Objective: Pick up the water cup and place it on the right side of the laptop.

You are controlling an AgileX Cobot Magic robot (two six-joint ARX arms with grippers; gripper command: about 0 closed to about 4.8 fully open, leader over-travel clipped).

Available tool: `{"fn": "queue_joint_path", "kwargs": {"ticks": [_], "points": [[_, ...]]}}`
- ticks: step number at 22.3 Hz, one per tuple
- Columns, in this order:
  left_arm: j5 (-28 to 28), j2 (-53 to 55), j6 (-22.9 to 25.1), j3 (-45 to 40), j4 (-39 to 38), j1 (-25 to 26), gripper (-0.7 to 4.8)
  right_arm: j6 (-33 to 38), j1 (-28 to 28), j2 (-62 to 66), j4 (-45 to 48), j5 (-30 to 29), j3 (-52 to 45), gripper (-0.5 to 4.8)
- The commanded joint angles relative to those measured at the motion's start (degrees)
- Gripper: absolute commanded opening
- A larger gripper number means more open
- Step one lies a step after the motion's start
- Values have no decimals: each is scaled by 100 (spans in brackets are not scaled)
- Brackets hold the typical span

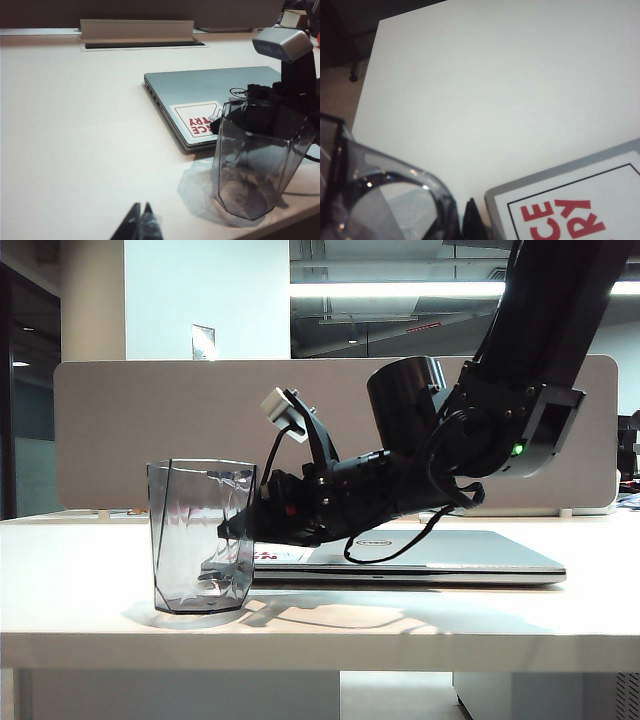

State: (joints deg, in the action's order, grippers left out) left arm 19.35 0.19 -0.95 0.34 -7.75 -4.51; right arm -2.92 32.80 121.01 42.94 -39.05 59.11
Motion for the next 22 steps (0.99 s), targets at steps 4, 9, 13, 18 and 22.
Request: {"fn": "queue_joint_path", "kwargs": {"ticks": [4,9,13,18,22], "points": [[39,4,4,22,-35,-7,-4,9,-2,-284,20,59,39,-1],[39,4,4,22,-33,-7,-4,13,-92,-1086,-501,501,37,-1],[39,4,4,20,-35,-7,-4,35,-461,-1985,-1362,748,33,-2],[37,4,7,20,-35,-7,-4,31,-949,-2621,-2120,745,26,-2],[37,4,7,17,-37,-7,-4,-210,-1432,-3215,-2879,765,-129,-2]]}}
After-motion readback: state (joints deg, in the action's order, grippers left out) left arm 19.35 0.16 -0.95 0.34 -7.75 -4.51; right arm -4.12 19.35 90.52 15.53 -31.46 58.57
